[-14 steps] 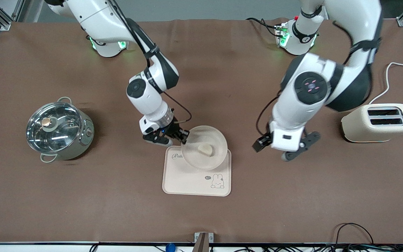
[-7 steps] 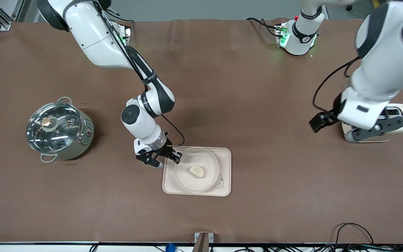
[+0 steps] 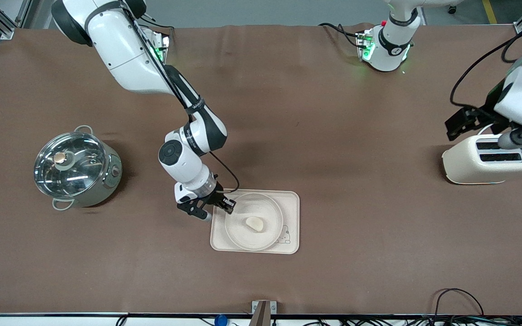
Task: Place bun in plate and plate on tray
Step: 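Open the right gripper to release the plate rim on the tray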
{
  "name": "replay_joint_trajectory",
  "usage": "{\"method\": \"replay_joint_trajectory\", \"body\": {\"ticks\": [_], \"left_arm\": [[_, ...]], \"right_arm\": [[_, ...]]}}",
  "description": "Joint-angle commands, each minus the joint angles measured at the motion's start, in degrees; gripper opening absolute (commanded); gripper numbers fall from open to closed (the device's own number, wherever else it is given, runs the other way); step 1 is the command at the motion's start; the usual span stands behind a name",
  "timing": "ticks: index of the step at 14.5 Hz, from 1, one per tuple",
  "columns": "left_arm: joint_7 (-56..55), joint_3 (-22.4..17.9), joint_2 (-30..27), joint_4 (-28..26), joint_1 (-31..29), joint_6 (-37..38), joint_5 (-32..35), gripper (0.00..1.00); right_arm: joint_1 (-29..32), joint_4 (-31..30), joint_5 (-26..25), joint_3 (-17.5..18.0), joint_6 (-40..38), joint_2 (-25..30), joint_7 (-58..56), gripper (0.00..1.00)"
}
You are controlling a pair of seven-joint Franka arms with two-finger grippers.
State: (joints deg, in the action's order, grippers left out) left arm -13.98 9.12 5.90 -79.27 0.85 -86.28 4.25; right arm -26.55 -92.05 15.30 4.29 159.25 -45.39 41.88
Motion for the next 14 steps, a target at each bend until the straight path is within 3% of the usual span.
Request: {"method": "replay_joint_trajectory", "body": {"ticks": [1, 2, 3, 7, 10, 14], "left_arm": [[4.66, -4.36, -7.72, -8.77, 1.51, -0.11, -4.68, 1.00], [4.66, -4.99, -9.75, -11.23, 2.22, -0.11, -4.95, 1.00], [4.66, -4.99, -11.68, -13.43, 2.31, -0.11, -4.87, 1.00], [4.49, -2.89, -14.43, -16.01, 1.88, 1.29, -4.78, 1.00], [4.49, -2.71, -14.34, -15.65, 1.87, 1.65, -4.17, 1.00], [4.40, -2.71, -13.72, -14.34, 1.87, 1.56, -3.90, 1.00]], "right_arm": [[0.45, 0.03, 0.96, 0.63, -0.08, 0.22, 0.31, 0.74], [0.27, -0.14, 0.96, 0.63, -0.08, 0.39, 0.48, 0.93], [0.27, -0.14, 0.96, 0.71, -0.08, 0.57, 0.48, 1.00], [0.18, -0.40, 0.96, 0.89, -1.82, 4.24, 0.13, 1.00], [1.23, -0.49, 0.87, 0.37, -12.96, 10.83, 0.13, 1.00], [7.63, -0.76, -1.23, 0.28, -30.44, 20.41, -0.66, 1.00]]}}
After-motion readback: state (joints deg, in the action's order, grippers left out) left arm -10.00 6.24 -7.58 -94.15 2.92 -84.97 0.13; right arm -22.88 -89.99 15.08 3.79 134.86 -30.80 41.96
